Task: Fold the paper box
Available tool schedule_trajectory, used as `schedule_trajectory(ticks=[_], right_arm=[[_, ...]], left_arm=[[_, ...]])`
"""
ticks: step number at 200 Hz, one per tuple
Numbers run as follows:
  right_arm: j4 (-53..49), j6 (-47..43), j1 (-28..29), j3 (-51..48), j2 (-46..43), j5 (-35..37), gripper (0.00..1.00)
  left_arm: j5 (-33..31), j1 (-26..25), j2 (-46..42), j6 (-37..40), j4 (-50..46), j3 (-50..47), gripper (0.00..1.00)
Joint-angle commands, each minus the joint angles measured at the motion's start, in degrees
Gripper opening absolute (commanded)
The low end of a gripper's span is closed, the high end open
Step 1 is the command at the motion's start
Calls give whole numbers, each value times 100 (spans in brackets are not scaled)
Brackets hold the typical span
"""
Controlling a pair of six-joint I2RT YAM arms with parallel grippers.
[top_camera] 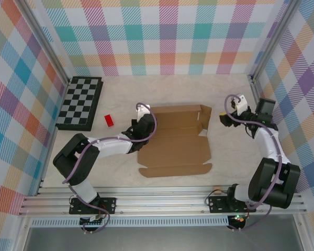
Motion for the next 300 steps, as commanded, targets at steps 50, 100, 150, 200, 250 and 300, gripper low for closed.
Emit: schedule_trajectory(ticks=[50, 100, 150, 200, 250, 300], right_arm=[[-987, -1061, 476, 591, 1236, -3, 77], [-1499, -1517, 759, 1104, 1708, -273, 76], [-1870, -1714, 1115, 1398, 1846, -604, 73], [-896, -929, 1449, 936, 1547, 0, 67], [1026, 1369, 1868, 125, 1254, 1737, 64], [1958, 2442, 2793, -381, 1029, 3251, 58]], left_arm=[[319, -65, -3, 134, -77, -142, 0], [480, -71, -18, 225, 28, -174, 0], [577, -72, -39, 257, 110, -184, 0], [539, -69, -24, 197, 66, -130, 0], [600, -96, -64, 30, 31, -134, 0], [465, -105, -60, -152, -334, 43, 0]])
